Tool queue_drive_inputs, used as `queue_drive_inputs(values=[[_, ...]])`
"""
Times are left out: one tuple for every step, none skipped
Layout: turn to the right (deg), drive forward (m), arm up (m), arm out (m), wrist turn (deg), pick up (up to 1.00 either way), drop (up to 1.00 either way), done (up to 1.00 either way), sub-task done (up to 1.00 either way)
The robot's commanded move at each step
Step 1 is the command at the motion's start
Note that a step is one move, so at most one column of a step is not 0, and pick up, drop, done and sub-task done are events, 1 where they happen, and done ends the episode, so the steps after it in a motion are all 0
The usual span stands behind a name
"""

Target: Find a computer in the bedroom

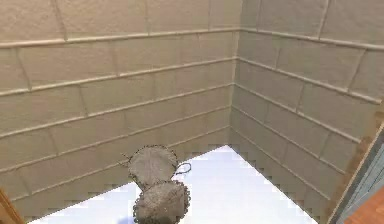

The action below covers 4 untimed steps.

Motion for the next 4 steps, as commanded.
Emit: queue_drive_inputs(values=[[45.0, 0.0, 0.0, 0.0, 0.0, 0.0, 0.0, 0.0, 0.0], [33.0, 0.0, 0.0, 0.0, 0.0, 0.0, 0.0, 0.0, 0.0], [0.0, 1.0, 0.0, 0.0, 0.0, 0.0, 0.0, 0.0, 0.0], [0.0, 1.0, 0.0, 0.0, 0.0, 0.0, 0.0, 0.0, 0.0]])
